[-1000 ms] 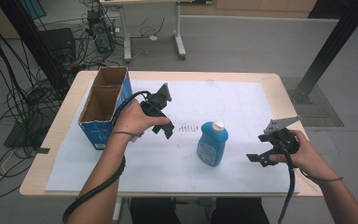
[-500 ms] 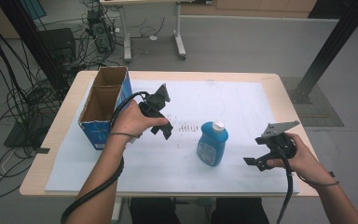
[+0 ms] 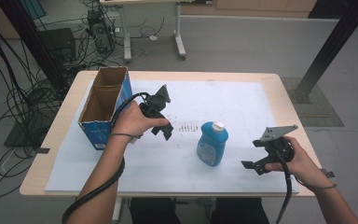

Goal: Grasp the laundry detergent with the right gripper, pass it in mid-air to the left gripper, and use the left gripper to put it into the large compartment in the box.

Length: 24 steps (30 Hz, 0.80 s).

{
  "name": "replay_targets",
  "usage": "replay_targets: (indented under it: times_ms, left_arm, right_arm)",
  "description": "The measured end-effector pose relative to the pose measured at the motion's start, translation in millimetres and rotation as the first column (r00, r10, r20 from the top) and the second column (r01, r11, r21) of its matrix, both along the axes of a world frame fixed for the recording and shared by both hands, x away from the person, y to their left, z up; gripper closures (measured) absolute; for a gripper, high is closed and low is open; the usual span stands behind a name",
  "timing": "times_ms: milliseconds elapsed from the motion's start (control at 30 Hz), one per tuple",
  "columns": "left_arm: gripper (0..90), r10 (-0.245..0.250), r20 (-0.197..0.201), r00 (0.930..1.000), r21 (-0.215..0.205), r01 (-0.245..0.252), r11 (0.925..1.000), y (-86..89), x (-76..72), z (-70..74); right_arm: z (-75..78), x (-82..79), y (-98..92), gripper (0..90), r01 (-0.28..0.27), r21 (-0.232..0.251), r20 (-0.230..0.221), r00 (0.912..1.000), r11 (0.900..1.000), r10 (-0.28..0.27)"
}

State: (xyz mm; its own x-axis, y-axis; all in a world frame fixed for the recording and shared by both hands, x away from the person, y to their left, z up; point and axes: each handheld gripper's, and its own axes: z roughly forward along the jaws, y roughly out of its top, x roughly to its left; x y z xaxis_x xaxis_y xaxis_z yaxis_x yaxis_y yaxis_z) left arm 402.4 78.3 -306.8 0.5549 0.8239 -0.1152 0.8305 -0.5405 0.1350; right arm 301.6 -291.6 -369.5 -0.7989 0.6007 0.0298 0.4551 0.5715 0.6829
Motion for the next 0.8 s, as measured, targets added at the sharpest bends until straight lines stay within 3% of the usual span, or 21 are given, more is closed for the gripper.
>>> replay_targets:
  times_ms: [800]
  left_arm:
    - [10.1, 0.005, 0.002, 1.0, -0.003, -0.005, 1.0, 2.0, -2.0, -1.0]
  right_arm:
    - [-14.1, -10.7, 17.9, 6.8, -0.015, 0.02, 0.026, 0.9996, 1.0, 0.014]
